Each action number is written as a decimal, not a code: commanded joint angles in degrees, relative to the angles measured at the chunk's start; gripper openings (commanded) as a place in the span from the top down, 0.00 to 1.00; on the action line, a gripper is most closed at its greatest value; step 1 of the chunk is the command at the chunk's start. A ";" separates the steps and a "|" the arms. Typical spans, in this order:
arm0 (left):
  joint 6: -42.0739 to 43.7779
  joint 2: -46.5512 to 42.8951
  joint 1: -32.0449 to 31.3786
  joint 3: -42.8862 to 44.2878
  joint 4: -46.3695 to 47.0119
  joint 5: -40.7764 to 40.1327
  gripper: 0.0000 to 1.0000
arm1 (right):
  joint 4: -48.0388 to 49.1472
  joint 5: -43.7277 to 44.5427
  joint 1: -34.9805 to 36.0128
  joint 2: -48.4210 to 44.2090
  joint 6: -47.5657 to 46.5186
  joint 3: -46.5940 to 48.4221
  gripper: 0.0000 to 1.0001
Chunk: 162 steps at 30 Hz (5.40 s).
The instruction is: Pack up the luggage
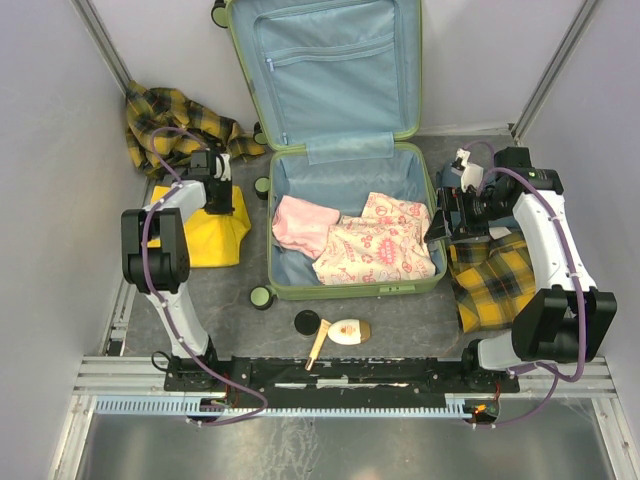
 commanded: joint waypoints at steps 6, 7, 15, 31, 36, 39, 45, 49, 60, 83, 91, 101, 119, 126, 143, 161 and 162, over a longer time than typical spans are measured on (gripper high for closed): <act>4.44 -5.20 -0.44 -4.04 -4.00 -1.99 0.41 | 0.43 -1.33 -0.21 -0.94 -0.30 1.11 0.00; 4.64 -5.88 -0.63 -4.49 -3.76 -2.71 0.21 | 0.43 -1.33 -0.19 -0.98 -0.30 1.20 0.00; 4.10 -7.64 -2.92 -6.28 -0.69 -4.37 0.02 | 0.45 -1.55 -0.25 -0.54 -0.30 1.08 0.00; 1.51 4.19 -2.28 -5.59 -1.11 -3.83 0.45 | -0.08 -0.81 -0.19 0.22 -0.89 1.94 0.00; 3.04 4.99 -1.28 -5.58 -3.03 -3.95 0.79 | -0.25 -0.71 -0.19 0.81 -1.00 2.59 0.00; 3.48 3.92 -0.85 -5.06 -4.19 -3.33 0.97 | -0.35 -0.84 -0.19 0.79 -1.00 2.71 0.00; 2.99 -2.40 2.39 -1.41 -10.12 13.91 0.97 | -0.54 -0.80 -0.18 -0.23 -1.00 2.39 0.00; 2.18 -8.91 2.52 -0.83 -12.37 20.34 0.97 | -0.46 -0.89 -0.19 -0.53 -1.00 2.12 0.00; -0.52 -19.11 2.43 4.43 -21.98 31.29 0.97 | -0.29 -1.42 -0.21 -1.01 -0.91 1.91 0.00; -2.10 -14.11 -13.86 26.58 -24.09 27.54 0.97 | 0.09 -2.03 -0.19 -1.35 -0.74 1.33 0.00; 1.62 -3.96 -18.95 39.13 -25.58 23.40 0.97 | 0.25 -1.90 -0.20 -1.44 -0.74 1.04 0.00; 10.49 7.03 -28.57 48.93 -30.35 16.67 0.97 | 0.42 -1.51 -0.19 -1.29 -0.78 0.77 0.00; 41.28 4.89 -39.88 40.25 -41.65 29.39 0.97 | 0.51 -1.29 -0.23 -0.86 -0.74 0.68 0.00; 54.43 -0.83 -44.50 29.51 -42.00 29.51 0.97 | 0.34 -1.20 -0.19 -0.91 -0.74 0.77 0.00; 69.24 -17.77 -45.09 7.68 -33.65 32.18 0.97 | 0.06 -1.41 -0.17 -1.55 -1.33 0.18 0.00; 68.66 -12.83 -43.22 1.40 -16.63 22.56 0.85 | -1.73 -2.56 2.36 -0.28 -3.71 1.40 0.01; 67.31 -13.65 -43.20 2.23 -18.02 22.95 0.77 | -1.91 -2.60 2.84 -0.16 -3.99 1.77 0.01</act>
